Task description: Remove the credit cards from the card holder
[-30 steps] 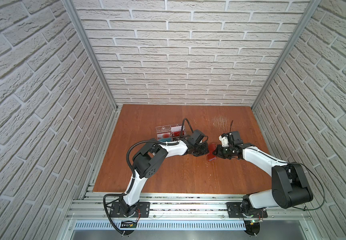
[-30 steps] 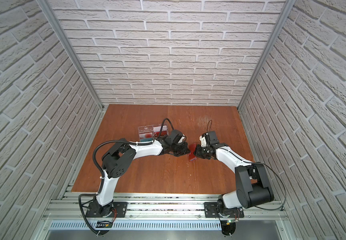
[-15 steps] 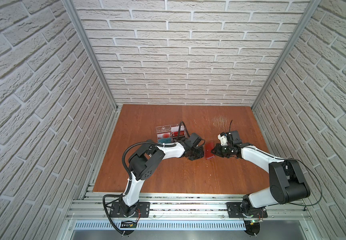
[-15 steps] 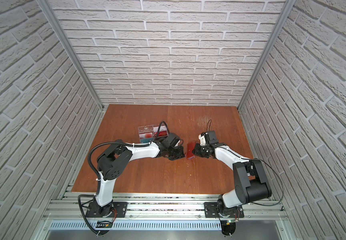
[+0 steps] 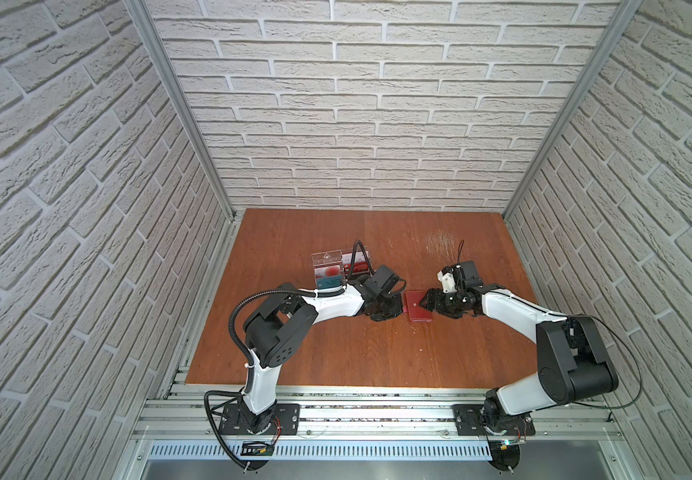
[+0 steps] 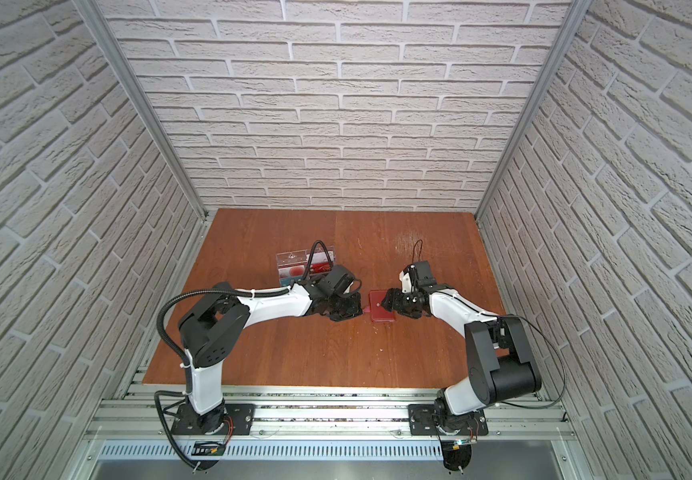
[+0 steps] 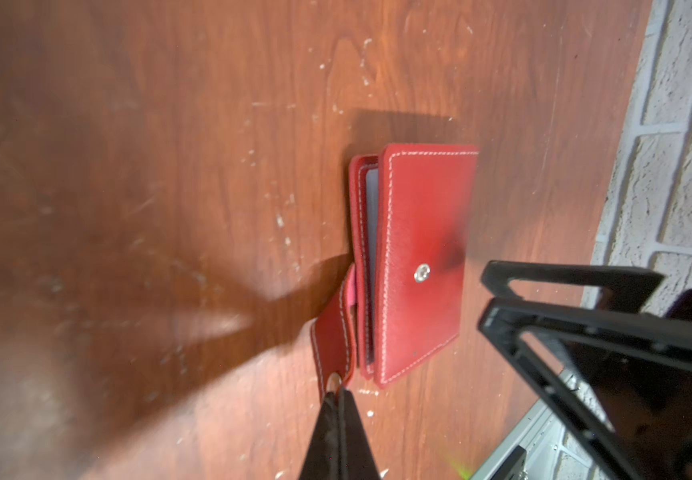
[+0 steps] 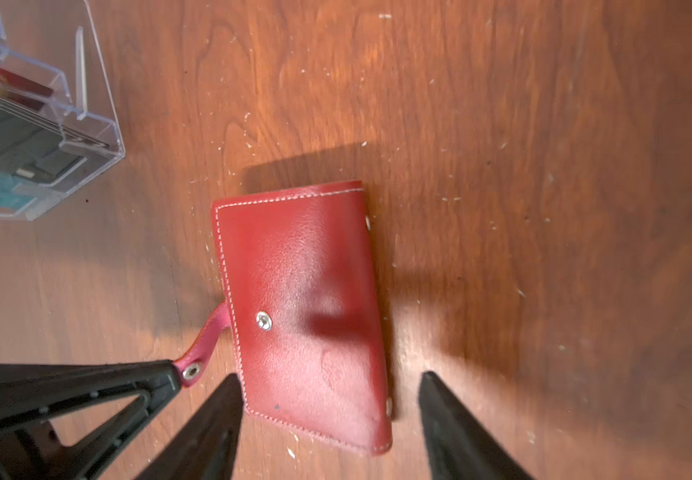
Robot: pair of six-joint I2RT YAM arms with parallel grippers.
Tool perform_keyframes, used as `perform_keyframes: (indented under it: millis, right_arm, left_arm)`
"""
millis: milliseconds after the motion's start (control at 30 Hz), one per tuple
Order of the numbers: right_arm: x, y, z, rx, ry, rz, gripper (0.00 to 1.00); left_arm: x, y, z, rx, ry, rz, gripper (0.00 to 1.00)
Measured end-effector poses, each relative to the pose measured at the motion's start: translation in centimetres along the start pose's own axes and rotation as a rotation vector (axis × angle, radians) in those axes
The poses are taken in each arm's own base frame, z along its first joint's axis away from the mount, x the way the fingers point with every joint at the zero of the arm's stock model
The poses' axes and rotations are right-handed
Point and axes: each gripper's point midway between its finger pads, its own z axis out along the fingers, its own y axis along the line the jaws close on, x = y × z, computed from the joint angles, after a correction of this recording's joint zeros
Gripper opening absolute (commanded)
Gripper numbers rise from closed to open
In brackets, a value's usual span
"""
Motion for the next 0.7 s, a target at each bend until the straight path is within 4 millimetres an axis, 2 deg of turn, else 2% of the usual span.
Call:
perform_keyframes:
  millis: [167, 400, 700]
  right_arm:
    - [-0.3, 1.1, -0.5, 0.012, -0.007, -0.042, 0.85]
    - [0.2, 4.2, -0.2, 0.001, 0.009, -0.133, 0.91]
    - [1.9, 5.8, 1.7, -0.019, 0.070, -0.138, 0.91]
  left_arm:
    - [-0.5, -0.6, -2.1, 0.018, -0.035, 0.002, 0.00]
    - [-2.2, -1.9, -4.8, 0.062, -0.102, 0.002, 0.00]
    - [-2.2, -0.4, -5.8, 0.043, -0.119, -0.026, 0.00]
